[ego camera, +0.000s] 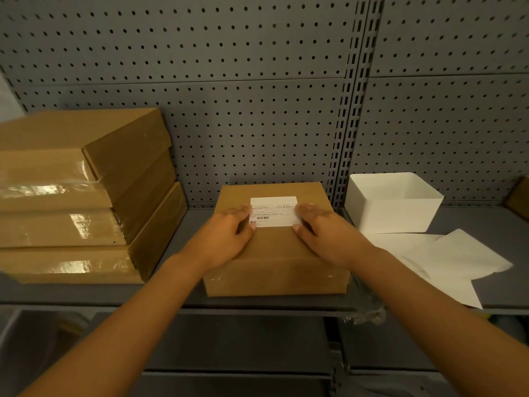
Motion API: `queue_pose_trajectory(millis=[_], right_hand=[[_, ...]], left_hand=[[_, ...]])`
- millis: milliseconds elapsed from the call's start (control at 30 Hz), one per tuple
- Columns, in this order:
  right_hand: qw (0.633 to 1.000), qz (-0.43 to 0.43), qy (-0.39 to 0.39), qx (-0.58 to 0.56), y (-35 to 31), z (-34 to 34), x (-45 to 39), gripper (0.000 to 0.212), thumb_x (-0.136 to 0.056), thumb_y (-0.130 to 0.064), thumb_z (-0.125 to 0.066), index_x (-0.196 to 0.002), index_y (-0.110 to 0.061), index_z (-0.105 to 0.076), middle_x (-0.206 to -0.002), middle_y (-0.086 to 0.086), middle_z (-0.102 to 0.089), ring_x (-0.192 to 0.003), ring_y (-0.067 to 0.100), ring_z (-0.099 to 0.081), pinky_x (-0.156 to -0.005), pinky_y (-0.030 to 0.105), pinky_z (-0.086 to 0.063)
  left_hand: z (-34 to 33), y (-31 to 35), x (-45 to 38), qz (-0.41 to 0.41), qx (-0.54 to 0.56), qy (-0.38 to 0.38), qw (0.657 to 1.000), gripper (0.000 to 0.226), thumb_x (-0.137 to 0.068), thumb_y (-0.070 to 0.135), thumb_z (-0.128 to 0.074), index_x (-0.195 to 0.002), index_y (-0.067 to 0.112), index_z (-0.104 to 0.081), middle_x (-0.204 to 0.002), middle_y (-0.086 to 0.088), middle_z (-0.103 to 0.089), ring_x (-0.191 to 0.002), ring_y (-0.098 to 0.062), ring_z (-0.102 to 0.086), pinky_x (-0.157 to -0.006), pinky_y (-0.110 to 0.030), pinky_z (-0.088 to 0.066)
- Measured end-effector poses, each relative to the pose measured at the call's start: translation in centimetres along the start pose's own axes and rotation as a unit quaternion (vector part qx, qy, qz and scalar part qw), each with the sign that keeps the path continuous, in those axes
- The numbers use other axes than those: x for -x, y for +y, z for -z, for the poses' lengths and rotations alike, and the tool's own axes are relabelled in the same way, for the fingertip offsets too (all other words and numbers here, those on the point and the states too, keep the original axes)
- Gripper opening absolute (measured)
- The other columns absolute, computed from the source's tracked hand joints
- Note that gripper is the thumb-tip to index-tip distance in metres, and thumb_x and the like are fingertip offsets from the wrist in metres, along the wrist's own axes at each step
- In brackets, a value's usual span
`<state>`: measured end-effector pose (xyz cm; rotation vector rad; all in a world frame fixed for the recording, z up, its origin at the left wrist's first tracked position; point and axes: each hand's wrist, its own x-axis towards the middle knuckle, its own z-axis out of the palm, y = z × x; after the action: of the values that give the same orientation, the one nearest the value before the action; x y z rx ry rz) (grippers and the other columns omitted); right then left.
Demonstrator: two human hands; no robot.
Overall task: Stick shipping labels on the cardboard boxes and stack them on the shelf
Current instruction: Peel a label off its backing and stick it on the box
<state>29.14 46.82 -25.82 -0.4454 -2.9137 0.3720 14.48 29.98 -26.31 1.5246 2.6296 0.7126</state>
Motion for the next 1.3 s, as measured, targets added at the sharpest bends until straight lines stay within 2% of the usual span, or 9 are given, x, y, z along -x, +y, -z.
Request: queue_pose_trajectory(millis=[100,233,433,667,833,933,1067,1200,1300], right_hand=[[0.999,0.011,-0.044,0.029,-1.1,-0.6,-1.4,0.056,-0.101,-0.041,-0.032,-0.15,-0.015,-0.022,-0.157,0.002,-0.025,-0.144,0.017,-0.022,-0.118,0.033,-0.017],[0.999,-0.042,0.003,0.031,1.0,-0.1,-2.0,0.045,-0.1,-0.04,-0.034,-0.137,-0.015,-0.042,-0.14,0.005,-0.049,-0.122,0.021,-0.049,-0.103,0.035,-0.041],[0.999,-0.012,-0.035,0.034,0.4,-0.5,-3.9,0.058,-0.101,-0.043,-0.03,-0.151,-0.016,-0.02,-0.159,0.002,-0.019,-0.146,0.016,-0.014,-0.119,0.034,-0.011],[0.998,-0.014,0.054,0.0,0.7,0.2,-3.0,0.047,-0.094,-0.043,-0.049,-0.136,-0.022,-0.05,-0.138,-0.004,-0.054,-0.119,0.015,-0.052,-0.099,0.029,-0.043],[0.999,0.017,-0.018,0.023,-0.4,-0.8,-5.1,0.054,-0.1,-0.041,-0.036,-0.147,-0.014,-0.031,-0.154,0.005,-0.031,-0.142,0.019,-0.027,-0.117,0.033,-0.022],[0.998,-0.031,-0.013,0.045,1.8,-0.8,-5.3,0.045,-0.101,-0.036,-0.031,-0.137,-0.011,-0.041,-0.145,0.008,-0.043,-0.134,0.023,-0.038,-0.109,0.035,-0.03],[0.999,0.007,-0.027,0.017,0.2,-1.6,-6.6,0.048,-0.102,-0.031,-0.03,-0.145,-0.011,-0.033,-0.153,0.008,-0.034,-0.142,0.022,-0.028,-0.116,0.036,-0.022],[0.998,-0.01,-0.034,0.042,0.6,-1.5,-7.5,0.048,-0.102,-0.028,-0.03,-0.146,-0.012,-0.031,-0.154,0.007,-0.031,-0.144,0.021,-0.024,-0.118,0.037,-0.02],[0.999,-0.024,-0.021,0.039,0.3,-1.2,-7.6,0.044,-0.101,-0.028,-0.03,-0.141,-0.011,-0.039,-0.15,0.009,-0.038,-0.141,0.023,-0.029,-0.116,0.039,-0.024]], left_hand=[[-0.7,0.5,-1.6,0.008,-0.009,-0.053,0.999,0.053,-0.1,0.035,-0.04,-0.148,0.015,-0.031,-0.155,-0.001,-0.03,-0.142,-0.015,-0.027,-0.113,-0.023,-0.019],[-0.3,-1.4,-2.4,0.019,-0.05,-0.014,0.998,0.039,-0.1,0.035,-0.036,-0.133,0.017,-0.049,-0.134,-0.002,-0.053,-0.122,-0.018,-0.048,-0.101,-0.03,-0.039],[-1.2,-0.9,-3.6,0.001,-0.061,-0.035,0.998,0.053,-0.101,0.041,-0.031,-0.15,0.021,-0.026,-0.156,0.003,-0.026,-0.144,-0.012,-0.018,-0.116,-0.028,-0.011],[-0.6,-1.1,-3.2,-0.058,-0.073,0.054,0.994,0.04,-0.096,0.04,-0.048,-0.13,0.022,-0.057,-0.135,0.005,-0.056,-0.124,-0.01,-0.049,-0.102,-0.024,-0.037],[-1.2,0.0,-4.6,-0.034,-0.06,-0.012,0.998,0.044,-0.101,0.033,-0.037,-0.141,0.016,-0.045,-0.147,-0.002,-0.043,-0.136,-0.015,-0.037,-0.11,-0.027,-0.028],[-0.5,-1.4,-4.6,0.004,-0.088,0.007,0.996,0.039,-0.102,0.028,-0.032,-0.134,0.012,-0.05,-0.14,-0.005,-0.051,-0.126,-0.019,-0.046,-0.102,-0.029,-0.036],[-1.3,0.1,-5.5,-0.017,-0.023,-0.067,0.997,0.048,-0.103,0.024,-0.032,-0.149,0.014,-0.027,-0.154,-0.004,-0.031,-0.142,-0.017,-0.026,-0.113,-0.022,-0.017],[-1.7,-0.3,-6.6,0.024,-0.046,-0.037,0.998,0.055,-0.101,0.027,-0.034,-0.151,0.014,-0.015,-0.132,-0.012,-0.054,-0.115,-0.026,-0.052,-0.097,-0.039,-0.044],[-1.6,-0.1,-6.7,0.019,-0.026,-0.035,0.999,0.06,-0.1,0.026,-0.034,-0.153,0.016,-0.006,-0.13,-0.012,-0.054,-0.112,-0.026,-0.052,-0.095,-0.04,-0.044]])
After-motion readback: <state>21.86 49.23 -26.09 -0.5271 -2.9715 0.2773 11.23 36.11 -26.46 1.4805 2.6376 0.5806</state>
